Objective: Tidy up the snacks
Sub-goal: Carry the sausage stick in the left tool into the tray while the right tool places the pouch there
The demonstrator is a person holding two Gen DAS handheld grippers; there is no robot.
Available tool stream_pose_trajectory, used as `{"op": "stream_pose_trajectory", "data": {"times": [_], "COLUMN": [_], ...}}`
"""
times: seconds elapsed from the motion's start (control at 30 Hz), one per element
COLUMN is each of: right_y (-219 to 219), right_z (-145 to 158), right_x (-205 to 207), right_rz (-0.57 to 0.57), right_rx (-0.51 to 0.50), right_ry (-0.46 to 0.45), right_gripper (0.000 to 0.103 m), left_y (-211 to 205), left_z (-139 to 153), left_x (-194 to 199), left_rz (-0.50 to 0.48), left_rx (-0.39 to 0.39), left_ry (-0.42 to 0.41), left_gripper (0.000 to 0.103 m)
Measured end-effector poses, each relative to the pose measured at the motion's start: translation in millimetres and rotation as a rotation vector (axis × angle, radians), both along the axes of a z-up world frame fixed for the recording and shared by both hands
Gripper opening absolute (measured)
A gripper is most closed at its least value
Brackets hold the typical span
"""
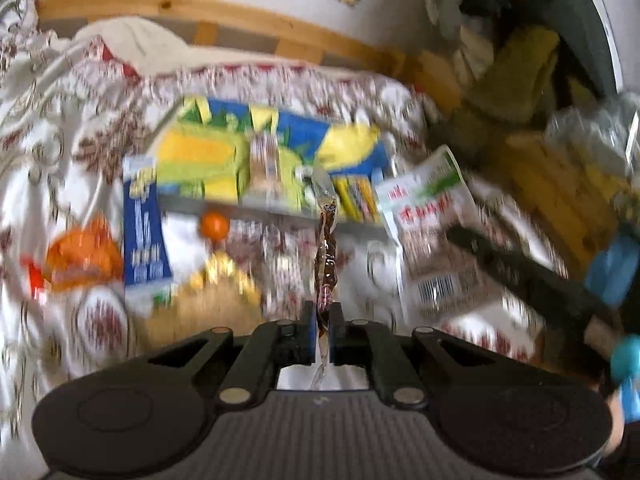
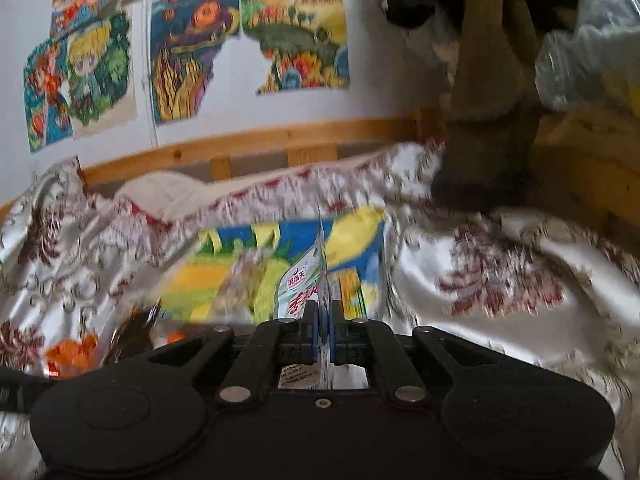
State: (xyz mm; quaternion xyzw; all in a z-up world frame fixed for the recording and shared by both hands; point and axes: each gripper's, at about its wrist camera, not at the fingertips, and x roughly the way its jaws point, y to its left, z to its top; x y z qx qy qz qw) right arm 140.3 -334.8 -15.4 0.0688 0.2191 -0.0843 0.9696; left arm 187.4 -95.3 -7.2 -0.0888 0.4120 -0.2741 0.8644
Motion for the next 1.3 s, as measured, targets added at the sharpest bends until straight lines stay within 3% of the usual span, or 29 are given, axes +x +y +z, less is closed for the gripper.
{"op": "stream_pose_trajectory", "data": {"times": [0.13, 0.43, 0.67, 1.0, 1.03, 1.1, 1.2, 1.27, 1.3], "right_y": [-5.7, -27.7, -37.4, -37.7, -37.4, -37.1, -36.3, -36.6, -36.6], "right_z": [2.6, -6.4, -24.6, -58.4, -59.5, -60.8, -58.0, -53.7, -51.5], "right_x": [20.1, 90.7, 137.9, 155.6, 155.9, 156.4, 153.6, 150.4, 147.7], "right_rz": [0.009, -0.001, -0.004, -0.039, -0.044, -0.06, -0.072, -0.088, -0.097], "right_rx": [-0.006, 0.054, 0.069, 0.063, 0.057, 0.034, 0.002, -0.019, -0.026], "right_ry": [-0.078, -0.144, -0.097, 0.032, 0.04, 0.056, 0.054, 0.048, 0.045], "right_gripper": [0.004, 0.004, 0.004, 0.005, 0.007, 0.02, 0.034, 0.04, 0.041], "left_y": [-15.0, -58.3, -83.6, -97.4, -98.6, -102.8, -107.0, -107.8, -106.4], "left_z": [9.3, -10.1, -41.2, -69.0, -68.9, -66.9, -63.5, -58.2, -54.3], "left_x": [44.3, 137.9, 183.2, 189.1, 188.4, 188.9, 184.9, 179.1, 175.5], "left_rz": [0.046, 0.104, 0.116, 0.12, 0.121, 0.117, 0.125, 0.128, 0.136], "left_rx": [-0.037, -0.099, -0.082, -0.008, 0.005, 0.045, 0.121, 0.156, 0.16], "left_ry": [-0.041, -0.058, 0.009, 0.034, 0.032, 0.034, 0.009, -0.011, -0.021], "left_gripper": [0.005, 0.005, 0.005, 0.005, 0.007, 0.008, 0.018, 0.042, 0.046]}}
